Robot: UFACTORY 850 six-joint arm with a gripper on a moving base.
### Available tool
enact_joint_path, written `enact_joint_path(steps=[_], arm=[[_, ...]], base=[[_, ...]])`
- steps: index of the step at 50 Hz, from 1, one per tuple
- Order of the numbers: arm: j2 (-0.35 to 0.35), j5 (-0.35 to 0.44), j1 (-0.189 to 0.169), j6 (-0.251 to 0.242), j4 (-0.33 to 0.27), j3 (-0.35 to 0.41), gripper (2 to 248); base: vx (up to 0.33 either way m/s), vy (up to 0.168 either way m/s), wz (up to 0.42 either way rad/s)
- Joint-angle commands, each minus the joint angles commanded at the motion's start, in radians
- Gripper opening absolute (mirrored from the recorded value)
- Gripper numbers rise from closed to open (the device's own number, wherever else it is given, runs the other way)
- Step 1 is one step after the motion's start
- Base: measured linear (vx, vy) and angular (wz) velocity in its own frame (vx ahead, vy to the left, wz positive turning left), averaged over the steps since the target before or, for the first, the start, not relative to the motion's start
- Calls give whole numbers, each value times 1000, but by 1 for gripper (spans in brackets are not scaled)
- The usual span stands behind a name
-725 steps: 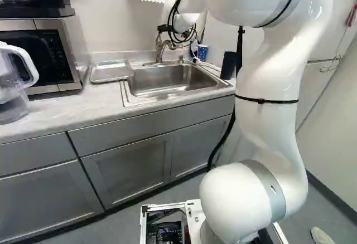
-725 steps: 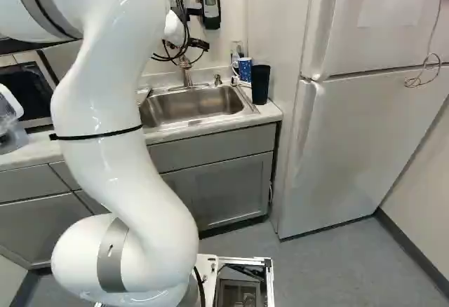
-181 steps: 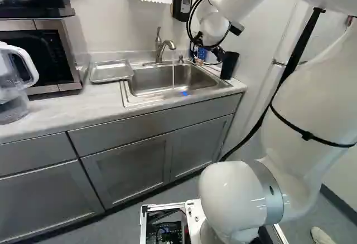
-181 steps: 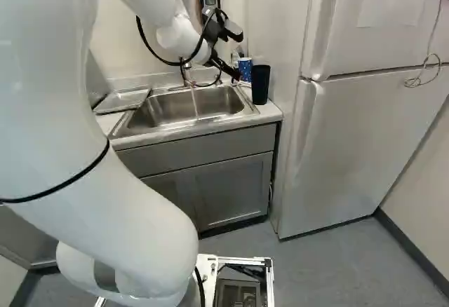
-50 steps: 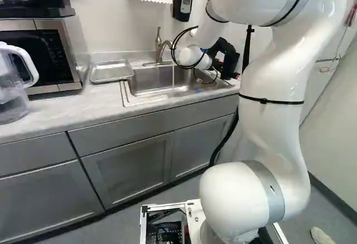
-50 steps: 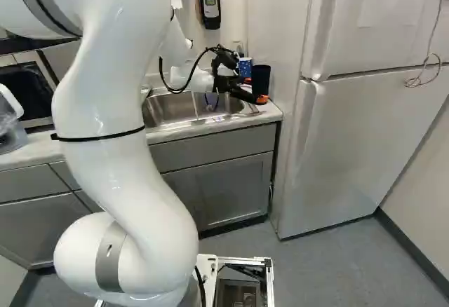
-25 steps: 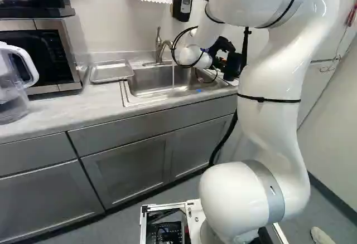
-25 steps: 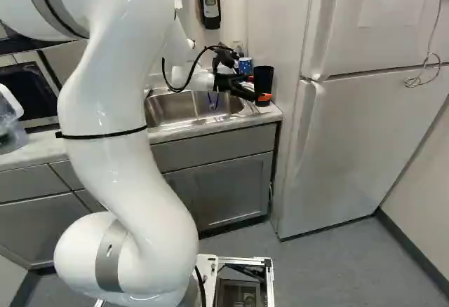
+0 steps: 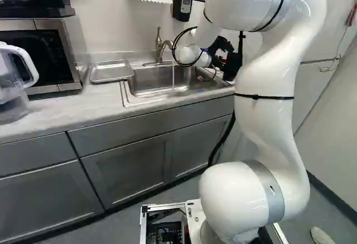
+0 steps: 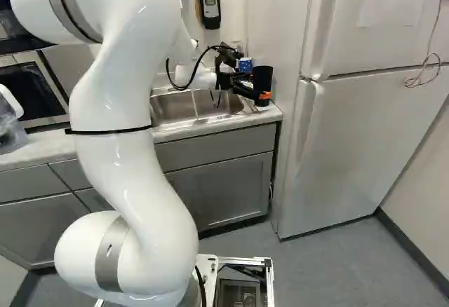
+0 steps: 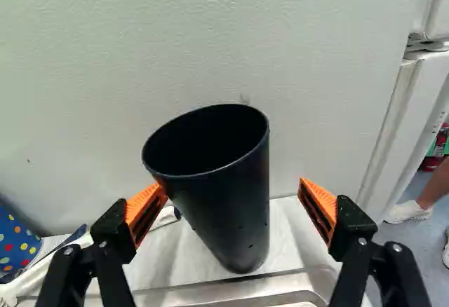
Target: Rinse the cup and place it in the tray
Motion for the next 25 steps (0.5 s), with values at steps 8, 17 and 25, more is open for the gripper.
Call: enact_joint_path(steps=[8,17,25], arm=[[0,0,0,0,0,0,213],[0,0,0,0,0,0,138],[0,0,0,0,0,0,125]], base=[[0,0,0],[0,0,0],[0,0,0]])
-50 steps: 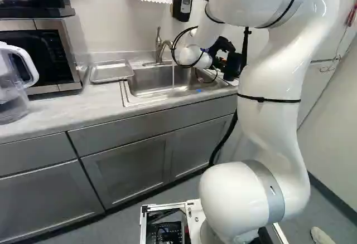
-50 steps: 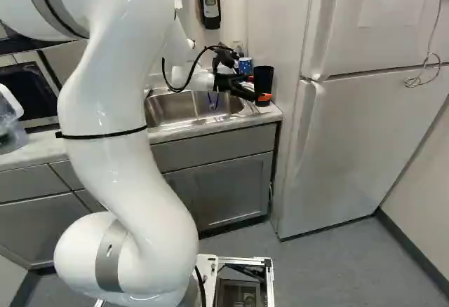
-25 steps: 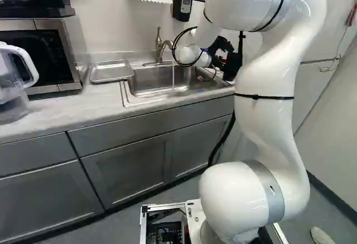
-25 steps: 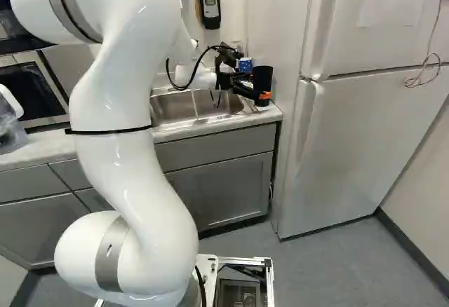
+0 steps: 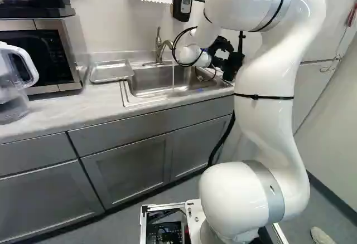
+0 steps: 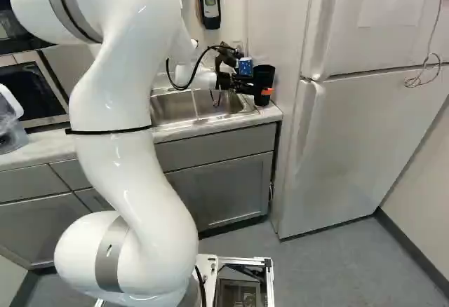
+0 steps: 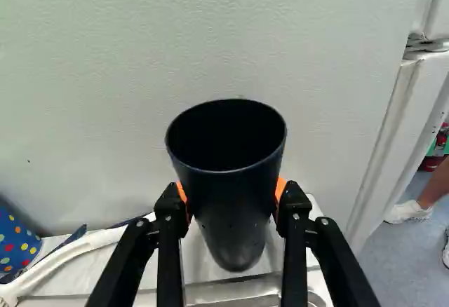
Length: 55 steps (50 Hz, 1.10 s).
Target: Rinse the cup and place it in the tray
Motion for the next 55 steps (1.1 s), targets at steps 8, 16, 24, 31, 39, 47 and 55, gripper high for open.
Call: enact_joint_path(steps=[8,16,24,31,39,47,55], arm=[[0,0,0,0,0,0,125],[5,0,0,0,0,-1,125],[23,-1,5,0,0,-1,125],[40,-10,12,0,0,0,125],[59,-24,17,0,0,-2,125],[75,-40,18,0,0,-7,125],[90,-47,18,0,-4,-14,125]], base=[[0,0,0],[0,0,0],[0,0,0],[0,0,0],[0,0,0],[0,0,0],[0,0,0]])
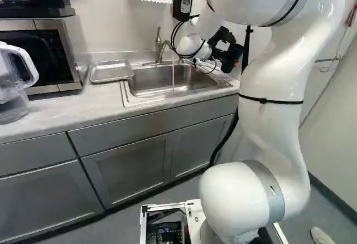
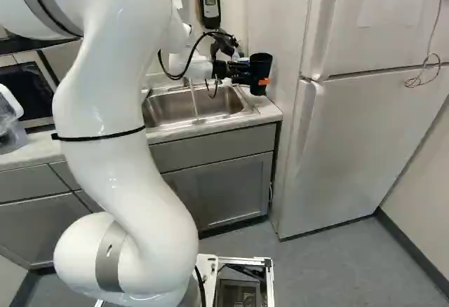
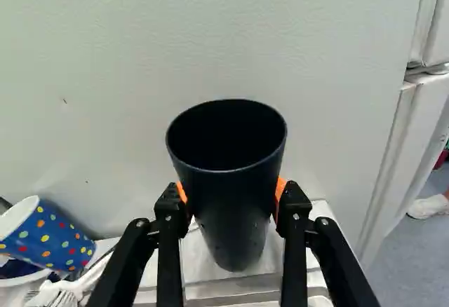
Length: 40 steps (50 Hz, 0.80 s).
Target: Rinse the cup and place it in the tray
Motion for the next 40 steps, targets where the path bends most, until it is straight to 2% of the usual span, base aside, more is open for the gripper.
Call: enact_joint_path(steps=[18,40], arm=[[30,0,0,0,-54,-18,125],[33,-20,0,0,-201,-20,125]], base=[[0,0,0],[0,0,0]])
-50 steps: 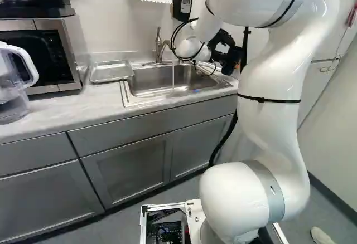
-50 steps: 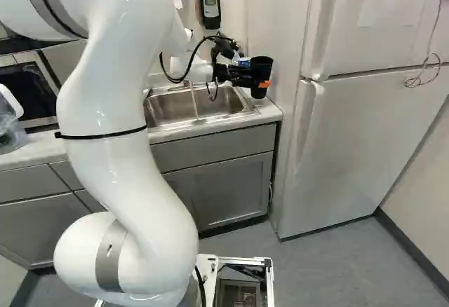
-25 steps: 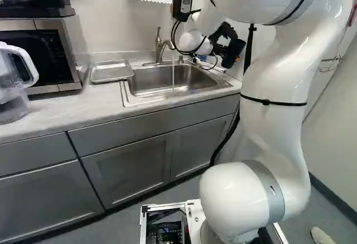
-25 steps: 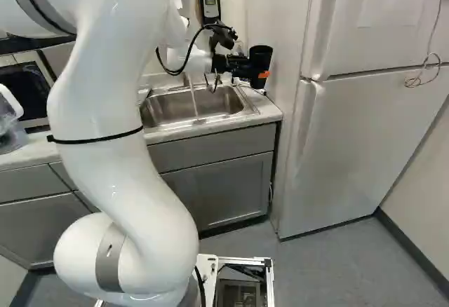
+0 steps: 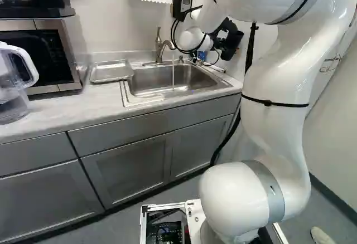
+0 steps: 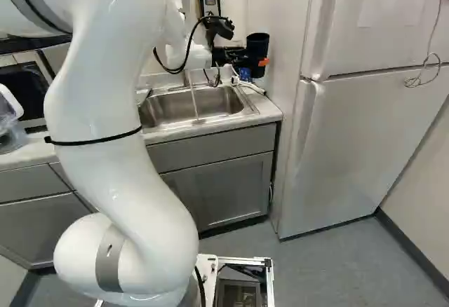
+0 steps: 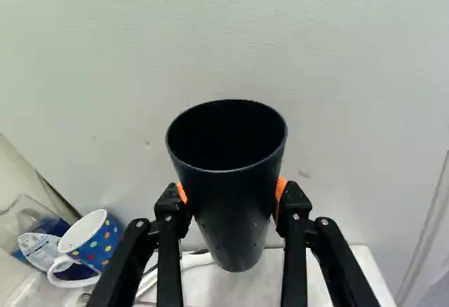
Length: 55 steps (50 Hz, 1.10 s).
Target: Rinse the cup and place it in the tray
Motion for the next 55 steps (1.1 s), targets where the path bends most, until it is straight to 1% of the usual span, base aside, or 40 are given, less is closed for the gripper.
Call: enact_joint_path(steps=[4,16,33,55], arm=[[0,-7,0,0,-14,0,125],[5,-27,9,0,-26,6,125],[11,-77,20,0,-53,13,125],[32,-146,21,0,-115,38,125]], base=[[0,0,0],[0,0,0],[0,0,0],[0,0,0]])
